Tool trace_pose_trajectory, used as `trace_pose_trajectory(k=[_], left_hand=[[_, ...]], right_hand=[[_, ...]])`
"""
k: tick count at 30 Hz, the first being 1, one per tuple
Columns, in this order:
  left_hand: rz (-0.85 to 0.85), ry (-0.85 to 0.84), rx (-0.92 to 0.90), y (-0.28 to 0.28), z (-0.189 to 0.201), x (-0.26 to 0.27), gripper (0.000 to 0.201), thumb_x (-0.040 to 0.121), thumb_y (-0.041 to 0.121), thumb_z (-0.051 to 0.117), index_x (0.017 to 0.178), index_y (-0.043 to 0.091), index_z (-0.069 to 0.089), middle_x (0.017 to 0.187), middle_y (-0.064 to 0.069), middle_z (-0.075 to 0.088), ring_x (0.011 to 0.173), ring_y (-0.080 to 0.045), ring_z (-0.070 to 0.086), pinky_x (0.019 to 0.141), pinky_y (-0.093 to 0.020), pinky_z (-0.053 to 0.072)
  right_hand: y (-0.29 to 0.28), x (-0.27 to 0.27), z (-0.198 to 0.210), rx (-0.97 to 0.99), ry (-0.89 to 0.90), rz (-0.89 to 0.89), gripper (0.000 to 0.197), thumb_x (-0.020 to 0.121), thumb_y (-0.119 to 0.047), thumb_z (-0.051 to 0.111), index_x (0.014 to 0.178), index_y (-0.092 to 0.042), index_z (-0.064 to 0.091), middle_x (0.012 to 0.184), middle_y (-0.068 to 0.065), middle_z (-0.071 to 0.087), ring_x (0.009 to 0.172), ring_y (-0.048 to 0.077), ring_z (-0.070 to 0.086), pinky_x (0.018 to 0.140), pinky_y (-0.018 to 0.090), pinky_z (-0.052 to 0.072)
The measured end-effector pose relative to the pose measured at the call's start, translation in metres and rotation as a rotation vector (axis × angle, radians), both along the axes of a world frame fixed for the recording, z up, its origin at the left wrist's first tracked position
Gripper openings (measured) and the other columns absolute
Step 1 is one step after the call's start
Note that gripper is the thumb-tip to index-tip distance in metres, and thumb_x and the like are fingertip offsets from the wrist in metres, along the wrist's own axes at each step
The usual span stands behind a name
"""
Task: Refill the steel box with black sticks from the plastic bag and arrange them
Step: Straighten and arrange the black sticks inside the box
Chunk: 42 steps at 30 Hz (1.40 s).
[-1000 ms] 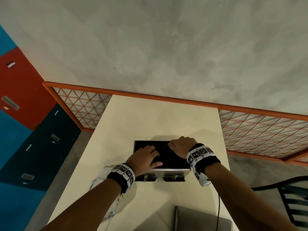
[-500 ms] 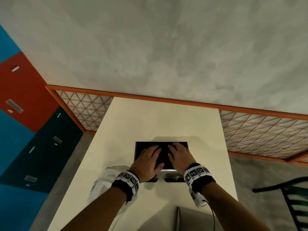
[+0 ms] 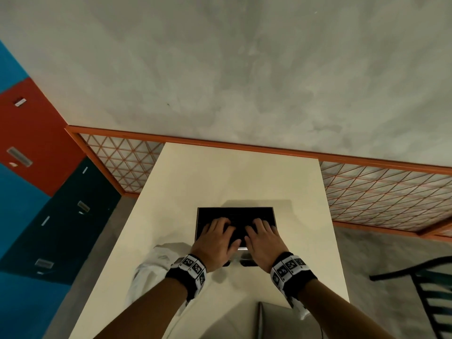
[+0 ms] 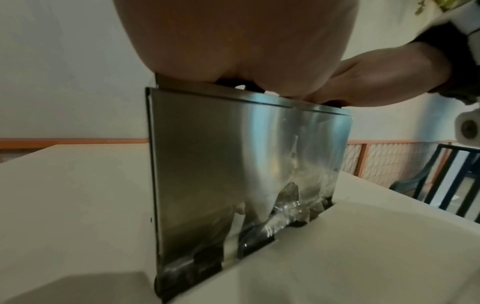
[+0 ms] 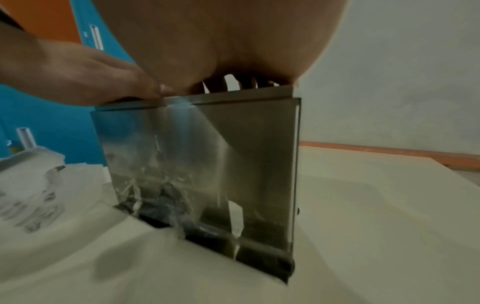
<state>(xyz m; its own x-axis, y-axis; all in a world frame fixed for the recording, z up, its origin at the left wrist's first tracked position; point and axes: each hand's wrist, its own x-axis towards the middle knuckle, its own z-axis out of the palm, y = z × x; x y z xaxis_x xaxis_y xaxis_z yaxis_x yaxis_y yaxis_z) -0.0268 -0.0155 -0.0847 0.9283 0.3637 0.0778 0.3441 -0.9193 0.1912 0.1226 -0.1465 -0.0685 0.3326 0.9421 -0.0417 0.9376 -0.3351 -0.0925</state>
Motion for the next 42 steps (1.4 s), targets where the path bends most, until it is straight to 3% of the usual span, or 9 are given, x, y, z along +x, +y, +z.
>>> trace_pose_trajectory(k=[5, 9, 14, 20, 24, 29, 33, 36, 42], left_hand=[[-0.01, 0.153, -0.102, 0.02, -0.002, 0.019, 0.08, 0.093, 0.066, 0.023, 0.153, 0.015, 0.037, 0.159, -0.005, 0.031, 0.149, -0.023, 0.026, 0.122, -0.052, 0.022], [-0.008, 0.25, -0.135, 0.02, -0.01, 0.02, 0.081, 0.094, 0.067, 0.019, 0.159, 0.018, 0.024, 0.166, -0.003, 0.022, 0.154, -0.021, 0.016, 0.126, -0.048, 0.013], [-0.06, 0.202, -0.13, 0.01, -0.01, 0.01, 0.085, 0.093, 0.075, 0.017, 0.157, 0.02, 0.027, 0.16, -0.002, 0.031, 0.148, -0.023, 0.028, 0.123, -0.049, 0.019], [-0.097, 0.134, -0.064, -0.011, -0.017, -0.006, 0.092, 0.079, 0.082, 0.047, 0.147, 0.021, 0.038, 0.144, -0.002, 0.044, 0.134, -0.023, 0.04, 0.117, -0.045, 0.031], [-0.082, 0.159, -0.052, -0.018, -0.019, -0.007, 0.074, 0.078, 0.063, 0.056, 0.136, 0.019, 0.043, 0.135, -0.005, 0.046, 0.124, -0.027, 0.044, 0.107, -0.045, 0.04], [-0.097, 0.089, -0.084, -0.023, -0.024, -0.011, 0.075, 0.078, 0.057, 0.062, 0.138, 0.012, 0.05, 0.134, -0.007, 0.051, 0.12, -0.026, 0.048, 0.104, -0.044, 0.046], [-0.097, 0.058, -0.119, -0.023, -0.016, -0.01, 0.068, 0.077, 0.053, 0.068, 0.128, 0.01, 0.056, 0.128, -0.008, 0.05, 0.118, -0.026, 0.047, 0.103, -0.041, 0.046], [-0.107, -0.005, -0.081, -0.021, -0.011, -0.011, 0.062, 0.075, 0.055, 0.068, 0.119, 0.013, 0.059, 0.125, -0.006, 0.048, 0.117, -0.027, 0.046, 0.1, -0.039, 0.045], [-0.046, -0.014, -0.068, -0.024, -0.008, -0.01, 0.07, 0.071, 0.06, 0.065, 0.12, 0.012, 0.052, 0.131, -0.007, 0.043, 0.127, -0.029, 0.043, 0.12, -0.048, 0.027]], right_hand=[[0.03, 0.008, 0.004, -0.063, 0.136, -0.009, 0.051, 0.098, -0.029, 0.039, 0.147, -0.015, 0.034, 0.146, 0.006, 0.037, 0.136, 0.027, 0.036, 0.113, 0.044, 0.031], [0.037, 0.009, -0.006, -0.094, 0.21, -0.054, 0.045, 0.103, -0.033, 0.029, 0.144, -0.016, 0.039, 0.143, 0.004, 0.041, 0.133, 0.024, 0.04, 0.114, 0.042, 0.029], [0.027, 0.004, -0.012, -0.131, 0.163, -0.06, 0.036, 0.103, -0.031, 0.027, 0.127, -0.018, 0.05, 0.131, 0.006, 0.047, 0.12, 0.026, 0.046, 0.103, 0.043, 0.038], [0.012, -0.01, -0.007, -0.098, 0.117, -0.069, 0.031, 0.102, -0.033, 0.031, 0.122, -0.019, 0.049, 0.13, 0.007, 0.048, 0.121, 0.027, 0.046, 0.097, 0.045, 0.04], [0.018, -0.019, 0.003, -0.079, 0.04, 0.009, 0.039, 0.09, -0.022, 0.048, 0.128, -0.016, 0.048, 0.129, 0.007, 0.05, 0.119, 0.029, 0.05, 0.096, 0.044, 0.041], [0.034, -0.021, 0.002, -0.132, 0.146, 0.079, 0.057, 0.095, -0.019, 0.04, 0.151, -0.016, 0.028, 0.153, 0.002, 0.035, 0.14, 0.022, 0.031, 0.113, 0.044, 0.028], [0.041, -0.016, -0.004, -0.239, 0.209, 0.038, 0.06, 0.095, -0.019, 0.037, 0.153, -0.016, 0.022, 0.158, 0.002, 0.027, 0.144, 0.022, 0.026, 0.116, 0.046, 0.024], [0.047, -0.014, -0.006, -0.253, 0.233, -0.007, 0.054, 0.095, -0.021, 0.036, 0.149, -0.016, 0.03, 0.153, 0.003, 0.036, 0.141, 0.023, 0.03, 0.114, 0.049, 0.027], [0.045, -0.017, -0.009, -0.233, 0.186, -0.008, 0.049, 0.093, -0.022, 0.039, 0.142, -0.016, 0.038, 0.145, 0.004, 0.041, 0.134, 0.024, 0.037, 0.109, 0.047, 0.033]])
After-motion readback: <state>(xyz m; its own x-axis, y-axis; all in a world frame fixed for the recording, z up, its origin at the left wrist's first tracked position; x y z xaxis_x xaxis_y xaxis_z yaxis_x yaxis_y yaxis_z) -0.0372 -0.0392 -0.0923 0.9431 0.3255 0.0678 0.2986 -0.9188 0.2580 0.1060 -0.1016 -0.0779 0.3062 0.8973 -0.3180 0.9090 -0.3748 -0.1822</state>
